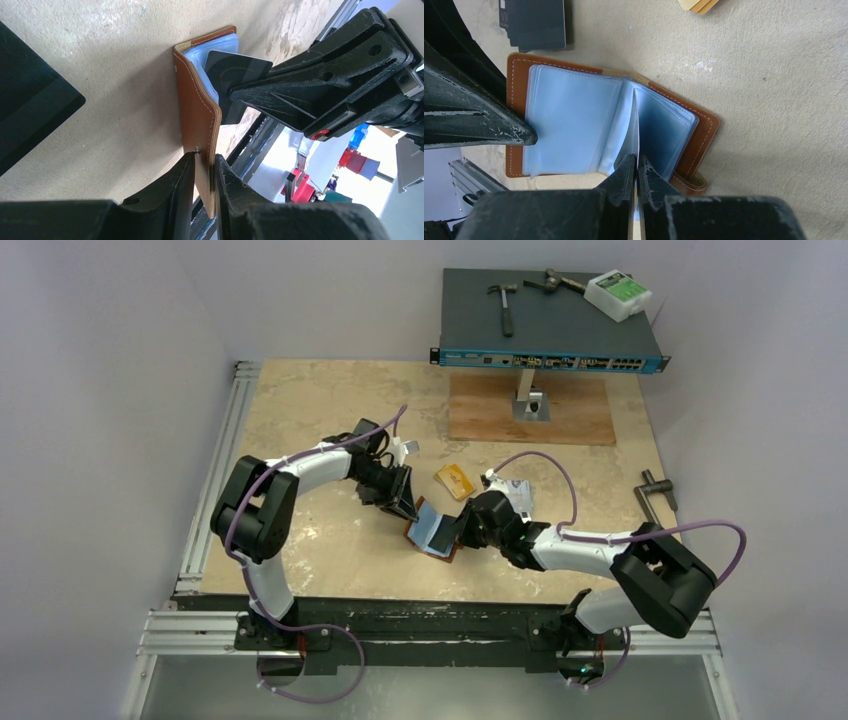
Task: Put the credit cards into the card holder
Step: Insert the credit card into the card holder.
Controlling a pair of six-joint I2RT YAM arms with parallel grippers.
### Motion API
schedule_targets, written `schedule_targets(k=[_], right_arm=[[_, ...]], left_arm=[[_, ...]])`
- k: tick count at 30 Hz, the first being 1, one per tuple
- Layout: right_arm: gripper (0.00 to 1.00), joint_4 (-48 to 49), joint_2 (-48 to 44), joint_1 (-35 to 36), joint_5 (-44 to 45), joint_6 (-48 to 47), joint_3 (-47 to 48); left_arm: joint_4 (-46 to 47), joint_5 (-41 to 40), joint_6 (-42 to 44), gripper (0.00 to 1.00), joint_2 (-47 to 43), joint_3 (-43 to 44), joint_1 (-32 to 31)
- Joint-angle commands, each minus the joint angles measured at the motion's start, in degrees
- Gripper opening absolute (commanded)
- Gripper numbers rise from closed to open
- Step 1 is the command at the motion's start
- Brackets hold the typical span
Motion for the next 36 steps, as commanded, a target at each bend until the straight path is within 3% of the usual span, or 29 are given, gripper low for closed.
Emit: schedule_targets(k=[1,16,36], right_arm=[[0.00,-2.1,-0.4,-0.2,0.7,-1.1,-1.7],[0.00,-1.9,0.2,-0.2,0.9,-1.1,-1.5],[0.00,-0.7,1.2,-0.2,0.4,-1.0,-0.6]], left_arm=[[2.1,3.5,0.0,0.20,-2.1,-1.1,1.1],[2.5,6.5,0.3,0.19,-0.3,-1.5,2.4],[-4.5,-8.7,5.0,0.13,0.4,1.0,1.8]])
